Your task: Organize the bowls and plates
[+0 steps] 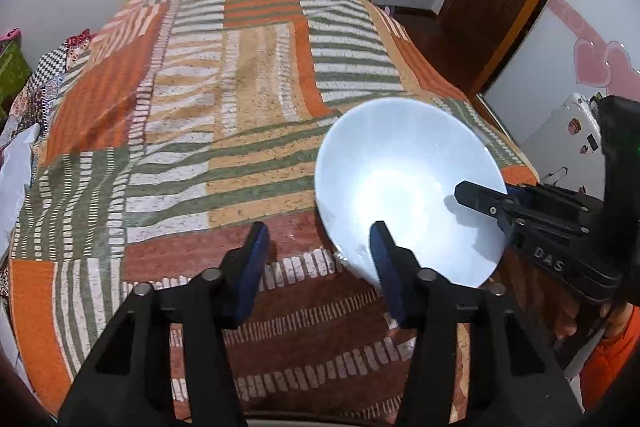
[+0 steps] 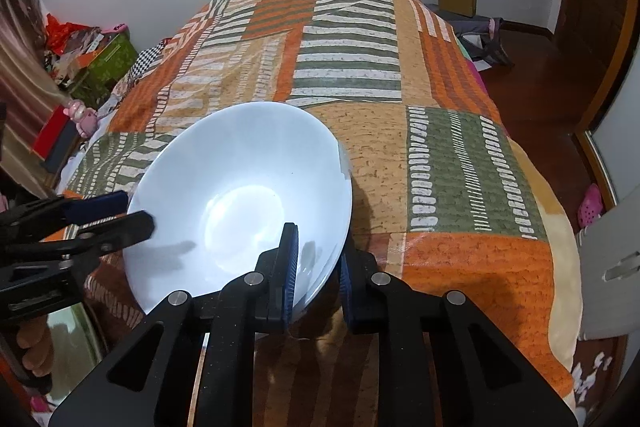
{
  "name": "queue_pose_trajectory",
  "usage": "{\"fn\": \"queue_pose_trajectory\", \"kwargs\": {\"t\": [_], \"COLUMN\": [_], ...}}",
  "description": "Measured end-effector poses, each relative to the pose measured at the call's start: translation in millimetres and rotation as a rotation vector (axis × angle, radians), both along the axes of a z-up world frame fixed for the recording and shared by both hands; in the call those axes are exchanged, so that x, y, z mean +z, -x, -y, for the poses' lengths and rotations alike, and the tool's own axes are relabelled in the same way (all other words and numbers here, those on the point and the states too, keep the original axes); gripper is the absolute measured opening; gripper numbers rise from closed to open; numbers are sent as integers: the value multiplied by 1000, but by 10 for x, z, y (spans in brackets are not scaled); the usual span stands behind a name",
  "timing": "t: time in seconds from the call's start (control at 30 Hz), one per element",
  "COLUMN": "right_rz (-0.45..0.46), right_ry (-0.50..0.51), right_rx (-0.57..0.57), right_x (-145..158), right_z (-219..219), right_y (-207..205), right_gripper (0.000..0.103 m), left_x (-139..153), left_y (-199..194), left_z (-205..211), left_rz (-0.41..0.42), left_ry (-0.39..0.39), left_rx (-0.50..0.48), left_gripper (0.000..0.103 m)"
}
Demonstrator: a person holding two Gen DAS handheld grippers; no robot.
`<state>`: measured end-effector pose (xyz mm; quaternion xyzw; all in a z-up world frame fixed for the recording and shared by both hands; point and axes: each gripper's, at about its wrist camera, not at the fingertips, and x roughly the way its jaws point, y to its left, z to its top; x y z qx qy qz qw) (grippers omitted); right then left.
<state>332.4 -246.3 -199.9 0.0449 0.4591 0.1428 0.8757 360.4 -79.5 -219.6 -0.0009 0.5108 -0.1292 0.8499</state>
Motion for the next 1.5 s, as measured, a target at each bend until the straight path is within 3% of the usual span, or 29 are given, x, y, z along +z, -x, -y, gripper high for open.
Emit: {"fn": "queue_pose_trajectory", "kwargs": {"t": [0.27, 0.7, 1.5], "right_rz": [20, 35, 185], "right_ry": [22, 24, 32], "right_rx": [23, 24, 65], "right_x": [32, 156, 886], "right_z": [-134, -165, -613], "right_y": [-10, 105, 839], "right_gripper": [17, 17, 17], "left_x": [-223, -83, 961], "left_y": [-109, 37, 1002], "left_z": [66, 85, -314], "left_rz": [-53, -2, 178], "left_ry": [1, -6, 23], "left_rx": [-1, 0, 45], "left_gripper": [17, 17, 17]}}
